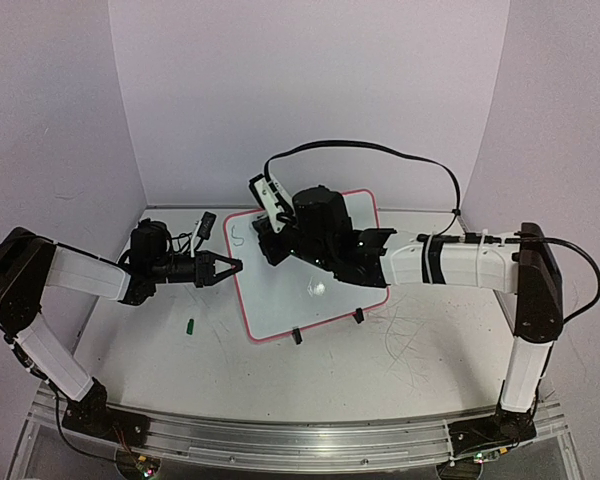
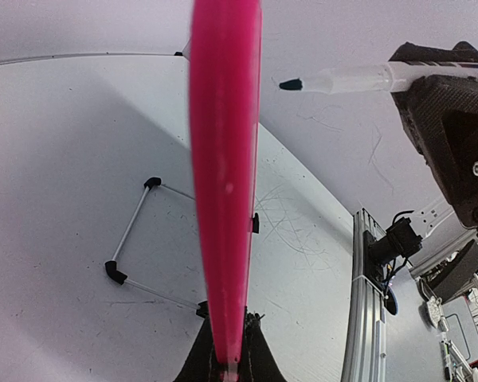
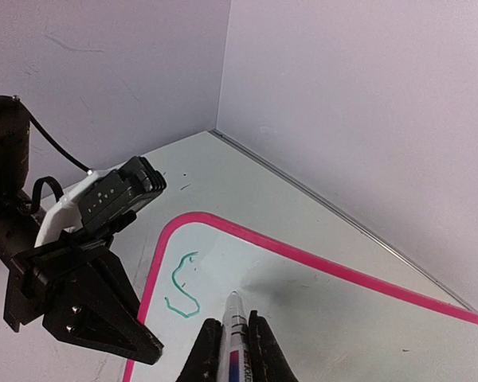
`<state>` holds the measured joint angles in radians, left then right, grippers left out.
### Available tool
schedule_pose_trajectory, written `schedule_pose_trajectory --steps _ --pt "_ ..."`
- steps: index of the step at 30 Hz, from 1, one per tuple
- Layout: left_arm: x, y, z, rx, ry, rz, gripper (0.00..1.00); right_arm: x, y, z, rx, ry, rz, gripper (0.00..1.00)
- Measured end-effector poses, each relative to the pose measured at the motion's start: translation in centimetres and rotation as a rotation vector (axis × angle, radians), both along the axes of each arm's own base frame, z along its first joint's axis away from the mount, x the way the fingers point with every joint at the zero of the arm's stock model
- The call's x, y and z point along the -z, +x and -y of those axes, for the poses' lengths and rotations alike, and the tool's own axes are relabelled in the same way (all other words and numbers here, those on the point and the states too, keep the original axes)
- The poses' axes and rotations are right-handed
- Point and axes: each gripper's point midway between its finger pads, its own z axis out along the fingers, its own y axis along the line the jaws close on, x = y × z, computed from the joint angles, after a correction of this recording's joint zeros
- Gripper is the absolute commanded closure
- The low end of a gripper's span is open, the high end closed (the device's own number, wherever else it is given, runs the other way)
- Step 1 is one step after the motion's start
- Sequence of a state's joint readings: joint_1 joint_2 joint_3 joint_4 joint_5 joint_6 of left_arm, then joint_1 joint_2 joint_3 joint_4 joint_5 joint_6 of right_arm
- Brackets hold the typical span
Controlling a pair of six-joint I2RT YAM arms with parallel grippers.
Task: Write a sentence on the whiteboard
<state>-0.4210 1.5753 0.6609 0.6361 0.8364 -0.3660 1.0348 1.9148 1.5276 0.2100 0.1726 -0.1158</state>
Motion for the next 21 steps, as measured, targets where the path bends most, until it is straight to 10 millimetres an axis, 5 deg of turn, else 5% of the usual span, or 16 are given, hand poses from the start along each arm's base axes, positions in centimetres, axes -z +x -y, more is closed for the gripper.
schedule_pose_trajectory --steps 21 --pt "0.01 0.01 0.00 0.000 0.001 -0.001 1.00 0.46 0.24 -0.81 -0.013 -0.001 0.000 1.00"
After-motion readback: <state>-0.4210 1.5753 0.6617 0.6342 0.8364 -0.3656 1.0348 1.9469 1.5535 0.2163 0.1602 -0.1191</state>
